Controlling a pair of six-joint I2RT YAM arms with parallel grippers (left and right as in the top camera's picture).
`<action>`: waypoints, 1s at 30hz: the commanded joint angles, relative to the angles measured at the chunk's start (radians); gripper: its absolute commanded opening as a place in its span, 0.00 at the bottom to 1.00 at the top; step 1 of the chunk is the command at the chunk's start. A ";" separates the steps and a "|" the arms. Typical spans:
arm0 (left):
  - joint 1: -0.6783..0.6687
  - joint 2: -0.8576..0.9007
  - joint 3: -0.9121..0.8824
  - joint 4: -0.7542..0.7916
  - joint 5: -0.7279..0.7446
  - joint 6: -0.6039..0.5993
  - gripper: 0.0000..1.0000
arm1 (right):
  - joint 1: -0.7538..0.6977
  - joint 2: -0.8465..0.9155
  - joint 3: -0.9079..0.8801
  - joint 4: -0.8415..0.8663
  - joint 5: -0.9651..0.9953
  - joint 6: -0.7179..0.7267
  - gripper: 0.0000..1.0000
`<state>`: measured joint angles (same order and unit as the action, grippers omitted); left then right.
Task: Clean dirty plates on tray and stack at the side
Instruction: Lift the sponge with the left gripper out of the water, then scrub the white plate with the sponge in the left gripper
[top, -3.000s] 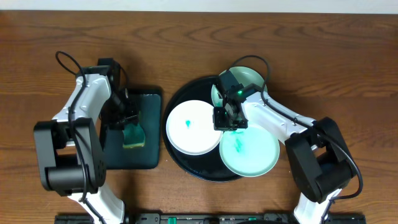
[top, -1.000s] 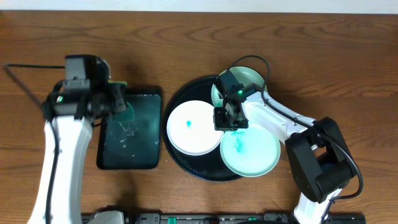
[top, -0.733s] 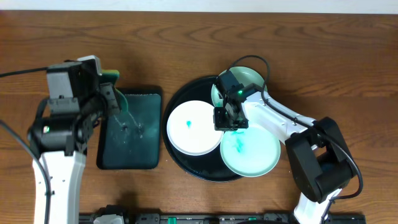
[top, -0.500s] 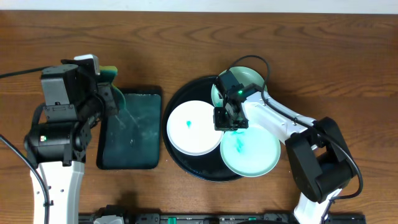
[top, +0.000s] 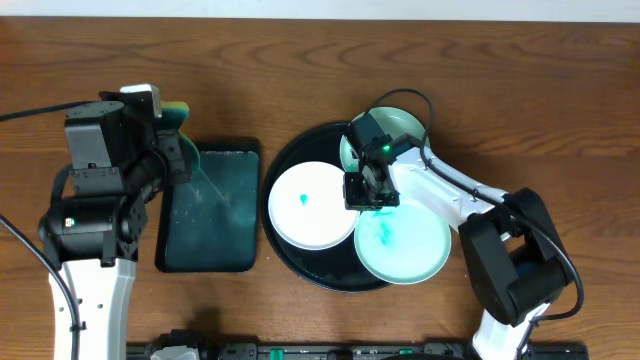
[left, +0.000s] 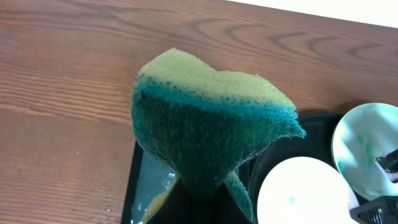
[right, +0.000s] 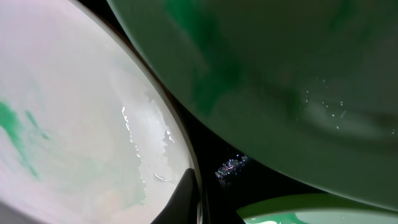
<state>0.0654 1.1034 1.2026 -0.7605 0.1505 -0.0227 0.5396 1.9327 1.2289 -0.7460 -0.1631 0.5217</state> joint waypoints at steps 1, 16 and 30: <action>0.001 -0.006 0.005 0.007 -0.006 0.023 0.07 | -0.022 0.025 -0.017 -0.007 0.084 -0.013 0.01; 0.001 0.026 0.005 0.004 -0.006 0.023 0.07 | -0.022 0.025 -0.017 0.003 0.084 -0.013 0.01; 0.001 0.162 -0.004 -0.070 -0.006 -0.124 0.07 | -0.022 0.025 -0.017 0.009 0.083 0.035 0.01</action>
<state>0.0654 1.1778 1.2026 -0.7998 0.1505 -0.0517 0.5396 1.9327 1.2285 -0.7399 -0.1627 0.5270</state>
